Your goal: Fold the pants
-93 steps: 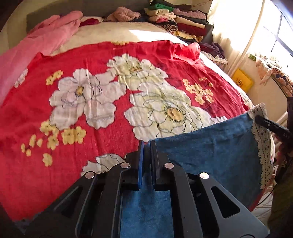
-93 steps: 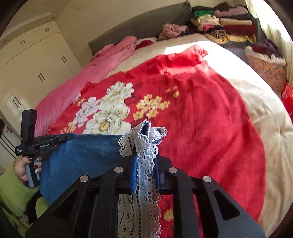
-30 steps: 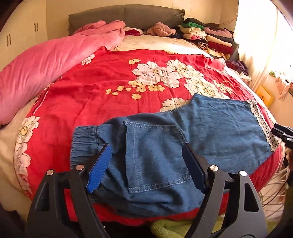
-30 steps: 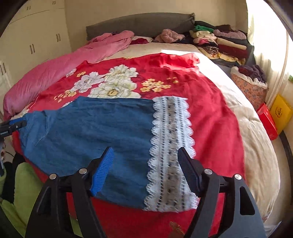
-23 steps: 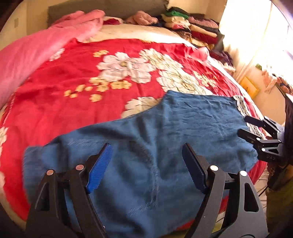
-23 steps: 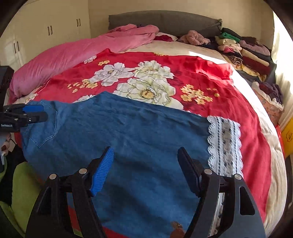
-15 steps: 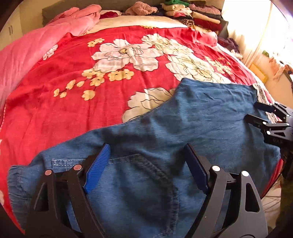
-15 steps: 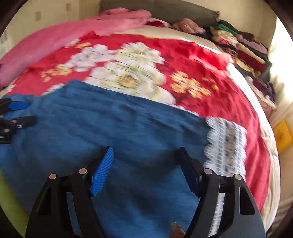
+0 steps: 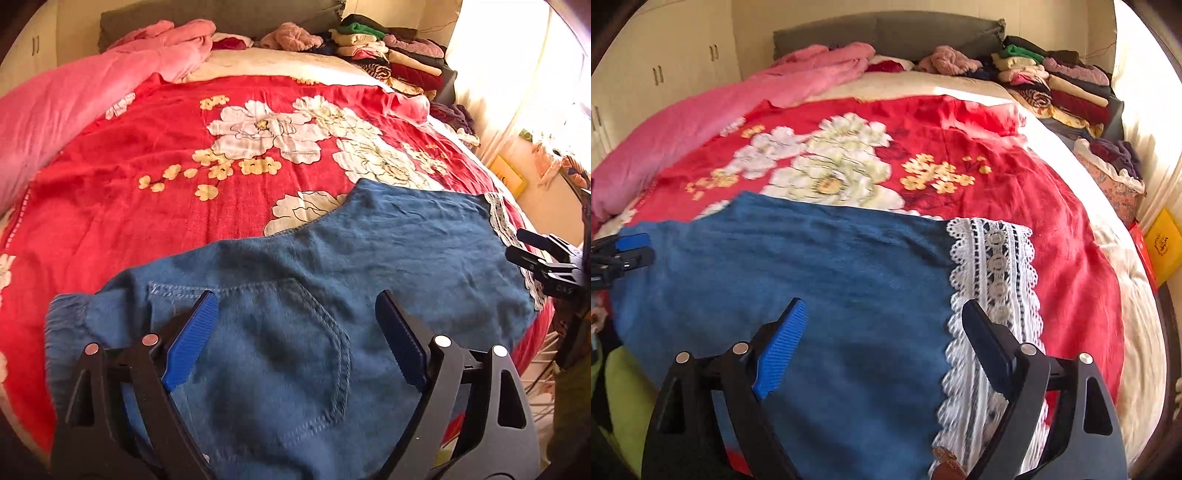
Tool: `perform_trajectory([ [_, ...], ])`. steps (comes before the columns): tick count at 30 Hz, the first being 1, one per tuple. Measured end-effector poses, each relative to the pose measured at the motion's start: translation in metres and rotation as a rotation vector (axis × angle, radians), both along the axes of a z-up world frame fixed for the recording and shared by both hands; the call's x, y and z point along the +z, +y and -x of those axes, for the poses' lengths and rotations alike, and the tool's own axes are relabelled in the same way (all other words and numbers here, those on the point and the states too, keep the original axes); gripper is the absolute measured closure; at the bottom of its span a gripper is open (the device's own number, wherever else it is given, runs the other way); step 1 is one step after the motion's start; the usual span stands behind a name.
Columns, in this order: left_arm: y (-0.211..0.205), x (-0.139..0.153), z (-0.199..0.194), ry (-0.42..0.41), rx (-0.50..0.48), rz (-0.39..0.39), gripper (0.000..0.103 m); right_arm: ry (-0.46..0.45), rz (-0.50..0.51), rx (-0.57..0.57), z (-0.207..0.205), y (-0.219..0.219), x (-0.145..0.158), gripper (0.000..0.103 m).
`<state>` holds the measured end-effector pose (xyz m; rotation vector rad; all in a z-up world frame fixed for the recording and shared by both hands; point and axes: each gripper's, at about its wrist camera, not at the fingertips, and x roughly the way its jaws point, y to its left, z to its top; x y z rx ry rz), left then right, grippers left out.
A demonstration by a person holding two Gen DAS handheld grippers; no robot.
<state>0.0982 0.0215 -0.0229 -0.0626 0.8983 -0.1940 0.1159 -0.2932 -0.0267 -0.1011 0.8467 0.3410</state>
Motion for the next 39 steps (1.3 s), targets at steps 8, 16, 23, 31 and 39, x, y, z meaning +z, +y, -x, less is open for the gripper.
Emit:
perform_trajectory([
  [8, -0.043, -0.019, 0.04, 0.038, -0.108, -0.084, 0.016, 0.069, 0.002, 0.08, 0.045, 0.021, -0.017, 0.014],
  [16, -0.056, -0.04, 0.052, 0.074, -0.104, -0.219, 0.015, 0.176, -0.008, 0.012, 0.041, 0.005, -0.039, 0.013],
  [23, -0.06, -0.029, 0.063, 0.058, -0.095, -0.221, 0.013, 0.159, -0.069, -0.019, 0.045, -0.008, -0.021, 0.011],
  [31, -0.068, -0.006, 0.069, 0.013, -0.085, -0.226, 0.01, 0.075, -0.093, -0.053, 0.057, -0.026, 0.01, 0.009],
  [39, -0.079, 0.013, 0.069, -0.021, -0.1, -0.222, 0.01, 0.009, -0.111, -0.111, 0.066, -0.05, 0.031, 0.009],
])
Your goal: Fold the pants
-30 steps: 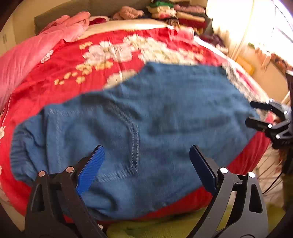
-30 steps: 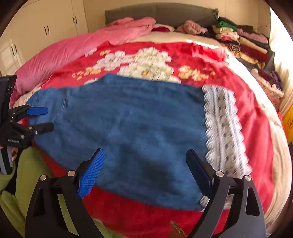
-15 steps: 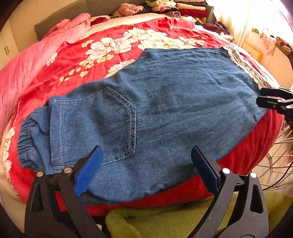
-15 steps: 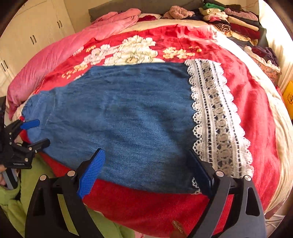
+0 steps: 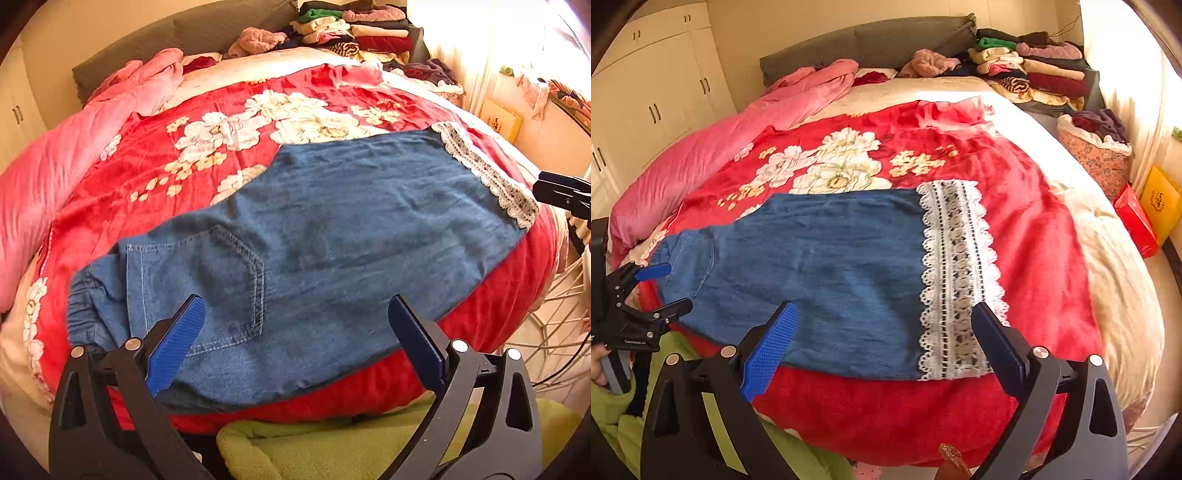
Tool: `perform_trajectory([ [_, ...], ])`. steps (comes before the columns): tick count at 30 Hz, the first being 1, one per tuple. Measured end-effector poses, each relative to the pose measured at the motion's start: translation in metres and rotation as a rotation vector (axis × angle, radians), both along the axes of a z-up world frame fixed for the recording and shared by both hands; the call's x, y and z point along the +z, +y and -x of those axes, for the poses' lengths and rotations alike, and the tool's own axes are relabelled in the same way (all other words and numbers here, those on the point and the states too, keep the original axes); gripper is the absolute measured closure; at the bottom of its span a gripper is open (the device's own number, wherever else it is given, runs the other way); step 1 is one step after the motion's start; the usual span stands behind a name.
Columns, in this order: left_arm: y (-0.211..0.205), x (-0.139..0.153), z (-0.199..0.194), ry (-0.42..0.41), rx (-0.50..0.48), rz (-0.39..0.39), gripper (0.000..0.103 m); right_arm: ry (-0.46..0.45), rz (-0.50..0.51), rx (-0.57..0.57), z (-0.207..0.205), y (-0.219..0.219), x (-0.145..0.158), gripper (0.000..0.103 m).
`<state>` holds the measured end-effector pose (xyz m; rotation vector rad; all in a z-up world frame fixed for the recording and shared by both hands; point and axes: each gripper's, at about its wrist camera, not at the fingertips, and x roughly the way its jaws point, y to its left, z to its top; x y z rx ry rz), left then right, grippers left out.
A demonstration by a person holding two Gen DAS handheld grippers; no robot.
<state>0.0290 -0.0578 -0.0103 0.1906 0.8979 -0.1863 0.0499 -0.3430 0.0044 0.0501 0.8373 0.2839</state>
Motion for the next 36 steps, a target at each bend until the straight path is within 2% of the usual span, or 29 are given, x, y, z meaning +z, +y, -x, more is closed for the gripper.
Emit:
perform_trajectory([
  [13, -0.025, 0.024, -0.02, -0.024, -0.044, -0.002, 0.01, -0.037, -0.019, -0.106, 0.01, -0.041, 0.005, 0.009],
  [23, -0.059, 0.035, -0.053, -0.035, -0.098, -0.029, 0.01, -0.068, -0.028, -0.167, 0.017, -0.064, 0.003, 0.009],
  [32, -0.088, 0.034, -0.1, 0.006, -0.169, -0.009, 0.01, -0.049, -0.052, -0.146, 0.014, -0.062, -0.016, 0.009],
  [36, -0.107, 0.03, -0.119, 0.011, -0.233, -0.016, 0.01, -0.024, -0.064, -0.127, 0.008, -0.057, -0.027, 0.009],
])
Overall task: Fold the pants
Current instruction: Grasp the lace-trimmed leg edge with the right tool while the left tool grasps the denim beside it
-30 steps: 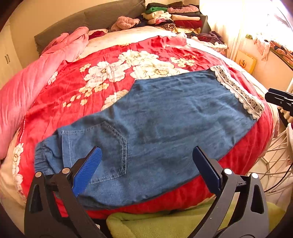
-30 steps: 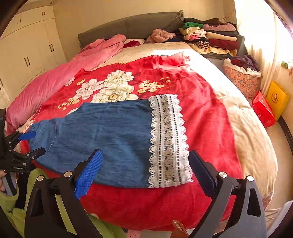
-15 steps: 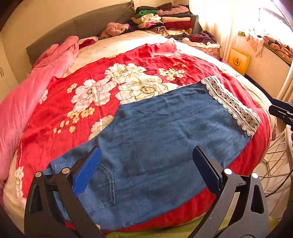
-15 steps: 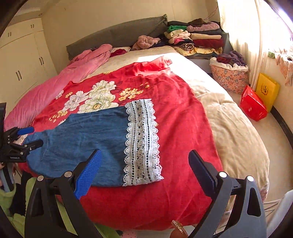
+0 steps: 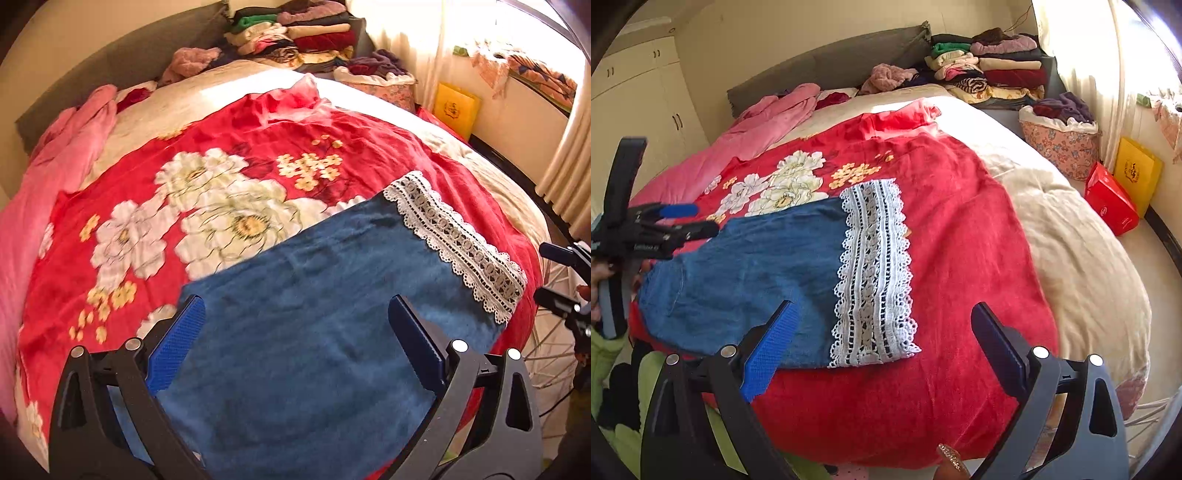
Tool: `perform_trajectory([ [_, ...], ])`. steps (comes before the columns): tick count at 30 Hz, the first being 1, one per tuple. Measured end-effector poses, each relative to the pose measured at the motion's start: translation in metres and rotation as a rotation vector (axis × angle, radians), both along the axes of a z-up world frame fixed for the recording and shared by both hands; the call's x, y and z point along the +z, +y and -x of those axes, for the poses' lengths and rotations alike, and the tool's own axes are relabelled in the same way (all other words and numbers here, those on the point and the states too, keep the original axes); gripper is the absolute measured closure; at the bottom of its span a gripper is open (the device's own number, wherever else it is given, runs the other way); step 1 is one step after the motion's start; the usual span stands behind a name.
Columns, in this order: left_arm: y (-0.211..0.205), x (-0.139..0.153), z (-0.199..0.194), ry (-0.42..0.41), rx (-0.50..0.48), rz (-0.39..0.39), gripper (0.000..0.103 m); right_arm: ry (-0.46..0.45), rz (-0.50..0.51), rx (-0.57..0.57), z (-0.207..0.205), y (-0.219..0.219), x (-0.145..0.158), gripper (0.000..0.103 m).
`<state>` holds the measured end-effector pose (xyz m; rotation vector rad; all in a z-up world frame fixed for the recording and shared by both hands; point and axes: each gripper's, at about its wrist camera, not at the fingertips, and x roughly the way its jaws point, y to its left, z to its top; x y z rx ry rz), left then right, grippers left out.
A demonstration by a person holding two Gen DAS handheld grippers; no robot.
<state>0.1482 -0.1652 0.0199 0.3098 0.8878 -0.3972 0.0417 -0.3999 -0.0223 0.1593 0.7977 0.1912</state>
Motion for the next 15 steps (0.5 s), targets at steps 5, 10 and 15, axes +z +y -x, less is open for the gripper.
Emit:
perform_trajectory([
  [5, -0.027, -0.014, -0.021, 0.029, -0.078, -0.029, 0.01, 0.019, -0.025, 0.017, -0.008, 0.005, -0.011, 0.009],
  [10, -0.049, -0.028, -0.043, 0.052, -0.122, -0.026, 0.01, 0.047, -0.057, 0.028, -0.018, 0.008, -0.024, 0.009],
  [15, -0.068, -0.038, -0.065, 0.073, -0.144, 0.005, 0.01, 0.06, -0.078, 0.033, -0.026, 0.01, -0.031, 0.009],
])
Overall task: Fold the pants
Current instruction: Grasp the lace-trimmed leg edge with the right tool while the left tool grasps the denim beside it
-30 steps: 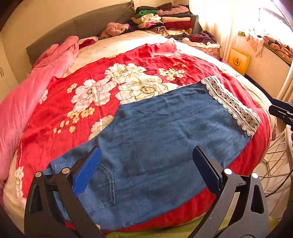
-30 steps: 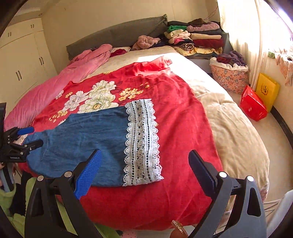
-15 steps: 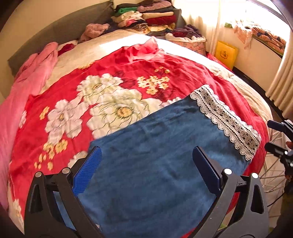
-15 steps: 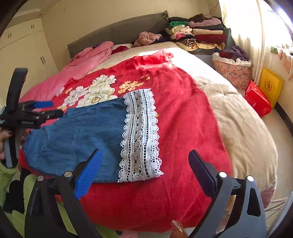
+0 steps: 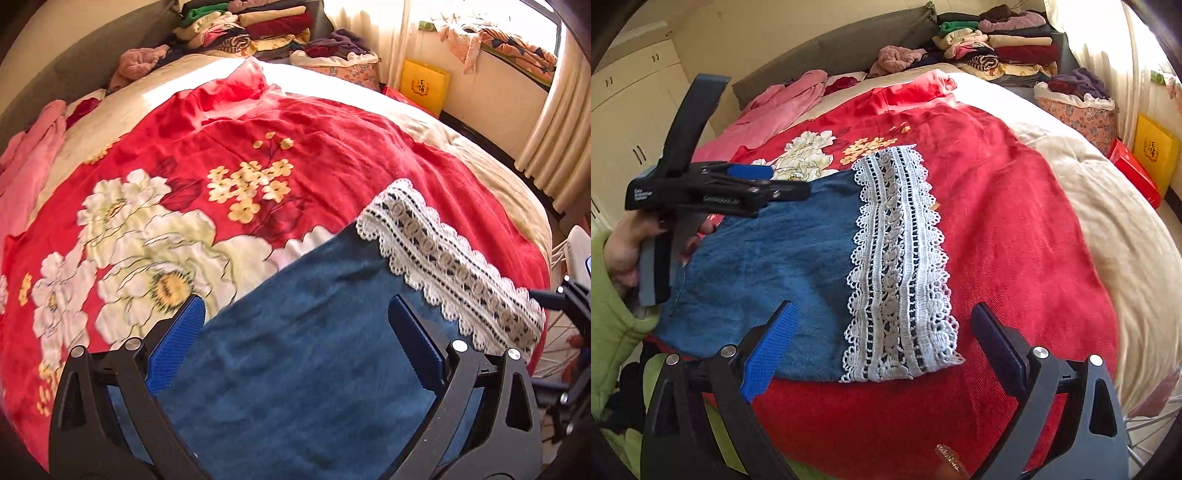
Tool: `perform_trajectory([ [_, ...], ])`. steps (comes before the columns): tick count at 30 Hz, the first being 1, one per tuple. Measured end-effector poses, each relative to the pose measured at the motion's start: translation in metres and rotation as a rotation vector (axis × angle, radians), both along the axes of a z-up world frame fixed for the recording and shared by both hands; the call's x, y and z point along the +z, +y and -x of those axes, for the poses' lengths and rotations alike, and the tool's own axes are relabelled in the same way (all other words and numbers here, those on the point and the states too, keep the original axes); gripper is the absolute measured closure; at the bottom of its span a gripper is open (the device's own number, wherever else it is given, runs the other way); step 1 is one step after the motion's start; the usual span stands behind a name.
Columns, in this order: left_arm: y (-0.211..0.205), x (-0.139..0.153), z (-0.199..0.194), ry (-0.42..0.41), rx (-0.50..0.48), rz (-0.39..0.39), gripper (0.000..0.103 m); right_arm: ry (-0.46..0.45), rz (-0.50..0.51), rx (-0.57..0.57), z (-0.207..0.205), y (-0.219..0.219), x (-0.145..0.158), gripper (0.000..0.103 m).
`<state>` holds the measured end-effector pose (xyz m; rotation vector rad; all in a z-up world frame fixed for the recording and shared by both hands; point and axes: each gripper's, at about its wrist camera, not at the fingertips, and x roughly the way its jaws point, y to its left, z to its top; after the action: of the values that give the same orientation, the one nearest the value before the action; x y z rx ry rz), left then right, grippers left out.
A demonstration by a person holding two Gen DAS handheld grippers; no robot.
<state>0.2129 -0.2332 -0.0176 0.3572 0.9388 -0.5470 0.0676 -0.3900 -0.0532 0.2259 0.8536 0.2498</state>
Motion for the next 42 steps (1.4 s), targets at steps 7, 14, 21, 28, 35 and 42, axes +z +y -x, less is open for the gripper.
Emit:
perform_trajectory([
  [7, -0.019, -0.007, -0.021, 0.005, -0.036, 0.021, 0.01, -0.001, -0.02, -0.001, -0.007, -0.001, -0.005, 0.009],
  [14, -0.033, -0.026, -0.025, 0.102, -0.091, 0.081, 0.051, 0.005, -0.037, -0.006, -0.01, -0.002, -0.008, 0.015],
  [21, -0.036, -0.035, -0.021, 0.066, -0.11, 0.065, 0.05, 0.014, 0.047, 0.041, -0.014, 0.011, -0.008, 0.048],
  [28, -0.04, -0.031, -0.011, 0.046, -0.118, 0.042, 0.084, -0.007, 0.038, 0.063, -0.016, 0.014, -0.001, 0.078],
  [35, -0.008, -0.008, -0.009, 0.064, -0.077, 0.194, 0.098, -0.072, 0.022, 0.129, -0.011, 0.032, 0.026, 0.085],
  [42, 0.041, 0.024, -0.002, 0.034, -0.01, 0.309, 0.098, -0.163, 0.02, 0.249, -0.006, 0.075, 0.061, 0.085],
])
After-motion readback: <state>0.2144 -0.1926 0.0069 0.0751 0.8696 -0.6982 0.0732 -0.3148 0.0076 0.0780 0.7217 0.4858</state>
